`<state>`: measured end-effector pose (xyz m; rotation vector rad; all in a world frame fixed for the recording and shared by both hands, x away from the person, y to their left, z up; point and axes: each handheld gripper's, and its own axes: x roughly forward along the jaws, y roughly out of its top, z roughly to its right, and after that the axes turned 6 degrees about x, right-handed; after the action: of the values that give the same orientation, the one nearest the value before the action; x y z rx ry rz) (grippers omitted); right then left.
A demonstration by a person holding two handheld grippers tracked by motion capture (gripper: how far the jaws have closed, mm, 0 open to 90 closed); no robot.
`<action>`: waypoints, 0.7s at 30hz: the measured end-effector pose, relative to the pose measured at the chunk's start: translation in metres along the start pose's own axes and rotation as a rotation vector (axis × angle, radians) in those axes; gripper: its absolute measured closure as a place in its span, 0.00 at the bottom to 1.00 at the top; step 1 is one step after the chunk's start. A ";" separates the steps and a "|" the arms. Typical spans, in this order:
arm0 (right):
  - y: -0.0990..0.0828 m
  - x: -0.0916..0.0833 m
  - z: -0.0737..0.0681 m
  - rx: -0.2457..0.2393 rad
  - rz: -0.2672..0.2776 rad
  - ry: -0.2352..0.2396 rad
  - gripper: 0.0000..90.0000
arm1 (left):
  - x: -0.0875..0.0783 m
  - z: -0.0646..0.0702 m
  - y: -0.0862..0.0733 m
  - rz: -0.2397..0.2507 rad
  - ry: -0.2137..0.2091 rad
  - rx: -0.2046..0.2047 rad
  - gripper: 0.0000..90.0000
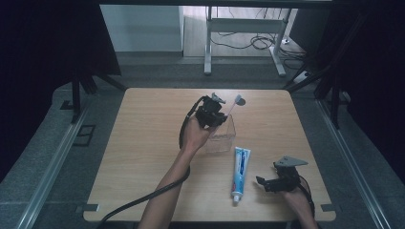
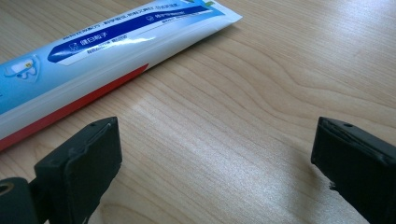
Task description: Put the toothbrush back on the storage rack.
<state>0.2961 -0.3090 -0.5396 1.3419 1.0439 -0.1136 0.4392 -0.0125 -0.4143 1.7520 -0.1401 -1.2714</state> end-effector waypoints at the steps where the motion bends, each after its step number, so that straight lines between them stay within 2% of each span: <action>1: 0.000 0.000 0.000 0.001 -0.001 0.001 0.03 | 0.001 0.000 -0.001 0.001 0.000 0.001 0.87; 11: 0.000 0.000 0.000 -0.001 -0.002 0.002 0.03 | 0.014 0.002 -0.009 -0.015 0.002 -0.009 0.87; 21: 0.000 0.000 0.000 -0.001 -0.003 0.003 0.03 | 0.024 0.008 -0.014 -0.048 -0.004 0.017 0.87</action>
<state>0.2963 -0.3088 -0.5399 1.3405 1.0486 -0.1129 0.4384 -0.0236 -0.4413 1.7766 -0.1126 -1.3120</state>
